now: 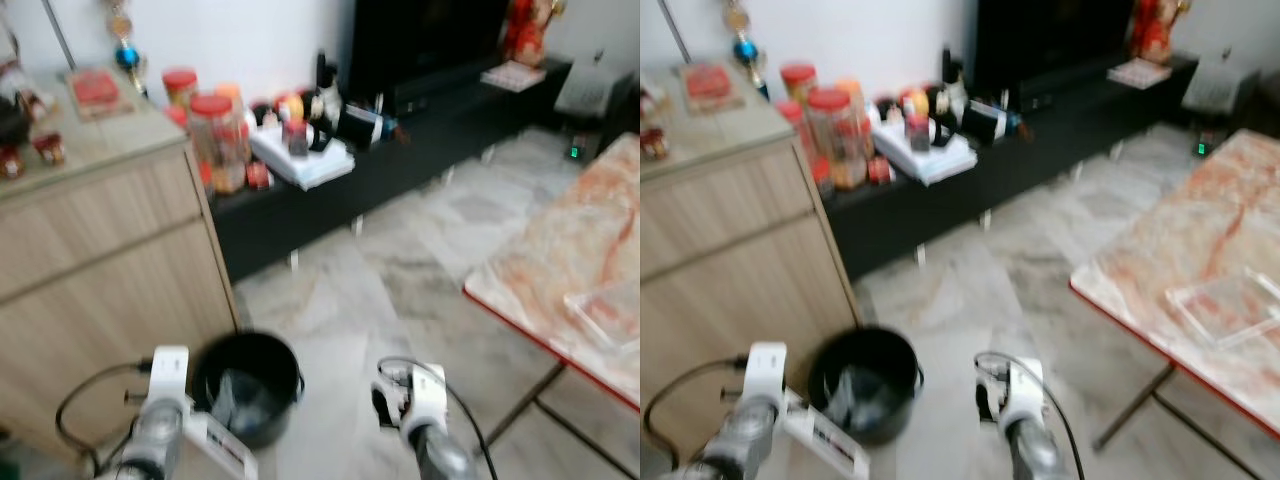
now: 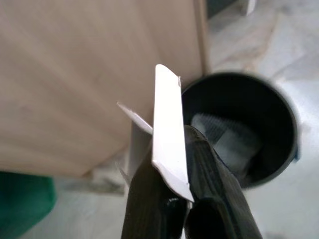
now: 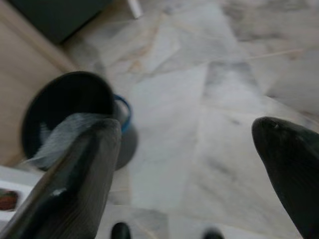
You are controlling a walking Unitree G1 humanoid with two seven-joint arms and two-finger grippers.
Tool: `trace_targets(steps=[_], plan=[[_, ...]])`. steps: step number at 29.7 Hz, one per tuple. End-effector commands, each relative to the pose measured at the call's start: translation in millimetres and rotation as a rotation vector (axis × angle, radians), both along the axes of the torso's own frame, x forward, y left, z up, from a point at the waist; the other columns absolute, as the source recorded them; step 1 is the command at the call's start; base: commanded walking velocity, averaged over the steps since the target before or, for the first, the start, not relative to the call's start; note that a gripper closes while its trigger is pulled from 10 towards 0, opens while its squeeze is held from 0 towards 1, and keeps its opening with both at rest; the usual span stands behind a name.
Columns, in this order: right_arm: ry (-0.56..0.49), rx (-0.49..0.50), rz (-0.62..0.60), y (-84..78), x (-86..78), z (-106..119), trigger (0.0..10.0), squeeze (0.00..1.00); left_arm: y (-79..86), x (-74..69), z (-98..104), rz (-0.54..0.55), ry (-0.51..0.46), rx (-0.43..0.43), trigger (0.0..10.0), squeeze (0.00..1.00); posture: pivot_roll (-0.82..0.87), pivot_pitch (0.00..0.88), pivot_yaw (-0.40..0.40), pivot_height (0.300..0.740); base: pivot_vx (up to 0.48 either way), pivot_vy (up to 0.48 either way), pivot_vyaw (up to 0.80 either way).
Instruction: Picking trash to rubbish bin
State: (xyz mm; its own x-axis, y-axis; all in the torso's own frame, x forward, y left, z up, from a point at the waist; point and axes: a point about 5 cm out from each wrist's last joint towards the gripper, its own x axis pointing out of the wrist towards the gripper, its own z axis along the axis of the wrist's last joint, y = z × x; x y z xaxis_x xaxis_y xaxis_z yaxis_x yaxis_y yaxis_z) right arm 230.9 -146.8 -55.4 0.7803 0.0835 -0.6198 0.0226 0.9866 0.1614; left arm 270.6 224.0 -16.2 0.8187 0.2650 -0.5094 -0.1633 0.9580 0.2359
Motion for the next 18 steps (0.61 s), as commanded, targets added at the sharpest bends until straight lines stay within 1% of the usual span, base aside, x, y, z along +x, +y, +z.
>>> trace_targets(steps=[1, 3, 5, 9, 18], plan=[[-0.001, -0.016, 0.006, -4.5, 1.0, 0.7, 10.0, 0.0, -4.9, 3.7, 2.2, 0.006, -0.019, -0.014, 10.0, 0.0, 0.02, 0.0, -0.002, 0.74, 0.322, 0.0, 0.0], [-0.008, -0.024, 0.021, -3.4, 2.0, 1.6, 10.0, 0.0, -4.1, 4.6, 3.3, 0.012, -0.025, -0.014, 10.0, 0.0, 0.02, 0.0, 0.0, 0.74, 0.322, 0.0, 0.0], [-0.011, -0.02, 0.028, -2.3, 2.6, 2.0, 10.0, 0.0, -3.6, 5.1, 3.9, 0.014, -0.028, -0.014, 10.0, 0.0, 0.02, 0.0, 0.0, 0.74, 0.326, 0.0, 0.44], [-0.013, -0.014, 0.029, -1.0, 3.3, 2.4, 10.0, 0.0, -2.7, 5.7, 4.8, 0.019, -0.031, -0.011, 10.0, 0.0, 0.02, 0.0, -0.001, 0.74, 0.326, 0.0, 0.8], [-0.007, -0.008, 0.031, -0.5, 2.9, 1.9, 10.0, 0.0, -0.3, 5.1, 5.2, 0.033, -0.037, -0.001, 10.0, 0.0, 0.02, 0.0, -0.006, 0.74, 0.327, 0.0, 0.0]])
